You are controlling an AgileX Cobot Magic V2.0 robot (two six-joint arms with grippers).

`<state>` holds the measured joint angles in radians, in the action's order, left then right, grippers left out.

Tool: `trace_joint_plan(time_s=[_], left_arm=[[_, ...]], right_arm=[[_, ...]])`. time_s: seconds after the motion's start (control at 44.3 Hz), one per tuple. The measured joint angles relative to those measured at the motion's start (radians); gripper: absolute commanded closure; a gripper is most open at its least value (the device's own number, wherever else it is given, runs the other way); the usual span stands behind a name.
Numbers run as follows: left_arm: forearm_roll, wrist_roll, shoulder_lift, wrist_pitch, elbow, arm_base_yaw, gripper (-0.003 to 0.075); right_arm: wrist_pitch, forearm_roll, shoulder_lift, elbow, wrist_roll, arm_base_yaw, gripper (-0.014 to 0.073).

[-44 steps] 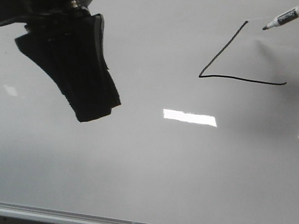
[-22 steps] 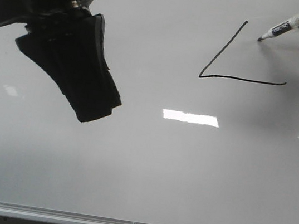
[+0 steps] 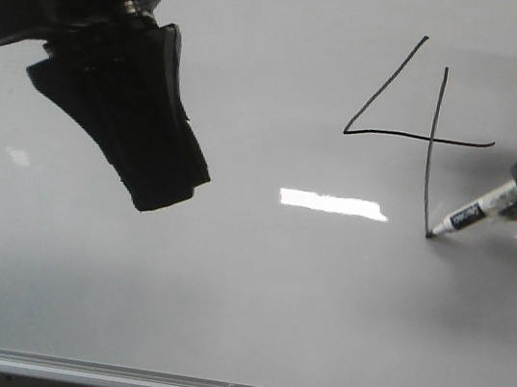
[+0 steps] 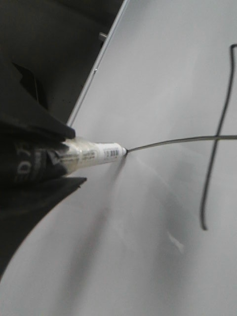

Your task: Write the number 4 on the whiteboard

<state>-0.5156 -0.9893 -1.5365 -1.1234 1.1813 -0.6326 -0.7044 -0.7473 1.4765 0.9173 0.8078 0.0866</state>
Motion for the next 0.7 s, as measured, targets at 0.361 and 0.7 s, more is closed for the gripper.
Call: trace_joint_plan(time_s=[0.361,0.7], left_arm=[[-0.033,0.0,0.0,0.009,0.0,0.0,0.0587],[-0.08,-0.021,0.0,0.16,0.0,0.0,0.0189]], right_arm=[[-0.22,-0.001,-0.147,0.102,-0.002,-0.148,0.0656],[-0.358,0.001,-0.154,0.162,-0.002,-0.381,0.0656]])
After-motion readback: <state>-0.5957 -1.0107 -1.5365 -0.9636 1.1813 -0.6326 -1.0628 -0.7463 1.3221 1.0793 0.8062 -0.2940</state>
